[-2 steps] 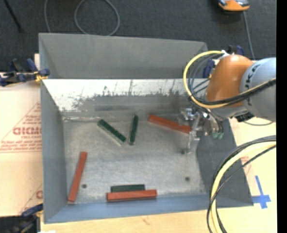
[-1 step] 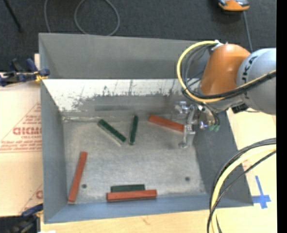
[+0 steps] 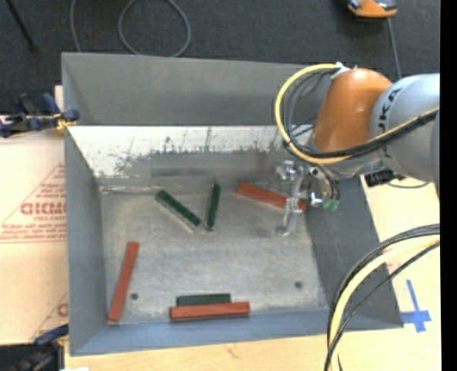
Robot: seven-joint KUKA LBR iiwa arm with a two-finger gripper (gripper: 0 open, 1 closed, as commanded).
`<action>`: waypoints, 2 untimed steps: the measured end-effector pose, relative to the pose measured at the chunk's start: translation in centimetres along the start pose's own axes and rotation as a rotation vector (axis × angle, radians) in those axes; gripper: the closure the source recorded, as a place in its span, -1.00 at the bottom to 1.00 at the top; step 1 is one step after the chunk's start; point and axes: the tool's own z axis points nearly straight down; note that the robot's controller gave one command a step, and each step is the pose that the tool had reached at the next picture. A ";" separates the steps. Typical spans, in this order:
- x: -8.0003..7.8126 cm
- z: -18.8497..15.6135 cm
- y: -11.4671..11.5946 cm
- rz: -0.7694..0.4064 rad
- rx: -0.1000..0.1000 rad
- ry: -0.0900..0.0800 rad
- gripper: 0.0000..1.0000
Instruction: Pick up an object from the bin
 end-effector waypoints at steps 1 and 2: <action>-1.3 3.8 0.4 0.286 0.001 -0.003 -1.00; -1.5 3.7 0.3 0.282 0.003 -0.005 -1.00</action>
Offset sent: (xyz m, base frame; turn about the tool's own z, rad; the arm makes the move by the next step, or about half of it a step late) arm 0.0121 0.0041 -0.0388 0.2875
